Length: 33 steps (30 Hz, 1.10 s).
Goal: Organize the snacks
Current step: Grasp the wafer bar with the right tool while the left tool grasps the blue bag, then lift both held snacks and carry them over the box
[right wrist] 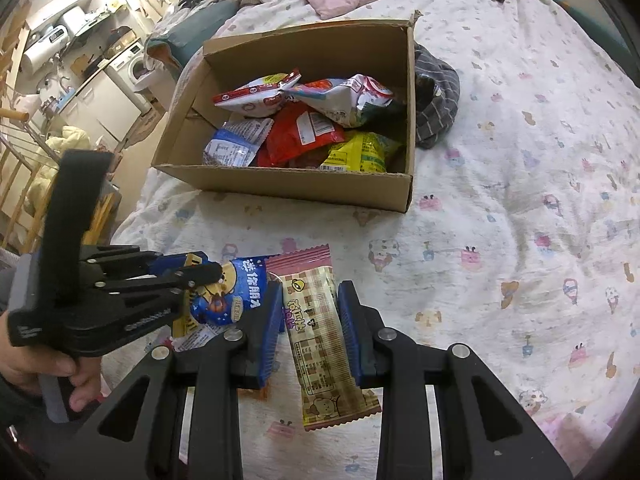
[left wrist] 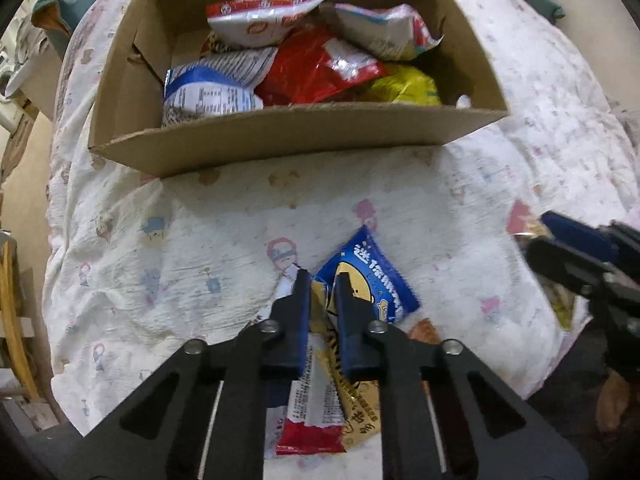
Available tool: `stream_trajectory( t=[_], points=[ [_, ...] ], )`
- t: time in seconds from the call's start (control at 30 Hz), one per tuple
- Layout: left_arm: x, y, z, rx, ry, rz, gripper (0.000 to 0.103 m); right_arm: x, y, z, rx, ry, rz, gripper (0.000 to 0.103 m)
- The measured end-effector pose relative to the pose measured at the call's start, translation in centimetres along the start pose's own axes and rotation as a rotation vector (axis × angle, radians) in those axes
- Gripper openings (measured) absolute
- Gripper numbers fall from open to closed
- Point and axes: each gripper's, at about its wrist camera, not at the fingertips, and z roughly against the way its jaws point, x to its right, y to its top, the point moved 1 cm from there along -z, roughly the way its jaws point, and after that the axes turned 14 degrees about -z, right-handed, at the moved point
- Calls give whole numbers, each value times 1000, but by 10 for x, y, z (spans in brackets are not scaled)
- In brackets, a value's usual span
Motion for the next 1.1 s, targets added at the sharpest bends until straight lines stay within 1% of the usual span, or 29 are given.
stream_trajectory(
  t=[0.1,0.33,0.5,0.6,0.63,0.87,0.97,1.1],
  points=[
    [-3,-1,10,35,-24,1,6,0,0,0,3,-1,2,30],
    [-17,7,26,112,-21,38,4,-2,2,3,18,-7,3,30],
    [-25,3,51,188,-8,70,4,-5,2,9,36,6,5,30],
    [-29,-1,73,251,40,57,4,-7,2,12,45,13,4,30],
    [-30,-2,77,261,48,60,4,-7,3,14,49,18,0,30],
    [-47,-8,98,277,93,116,4,-10,9,29,99,63,-14,30],
    [-53,-7,110,299,124,124,4,-12,10,36,120,80,-15,30],
    [-62,1,127,333,142,137,4,-13,15,46,155,109,-32,30]
  ],
)
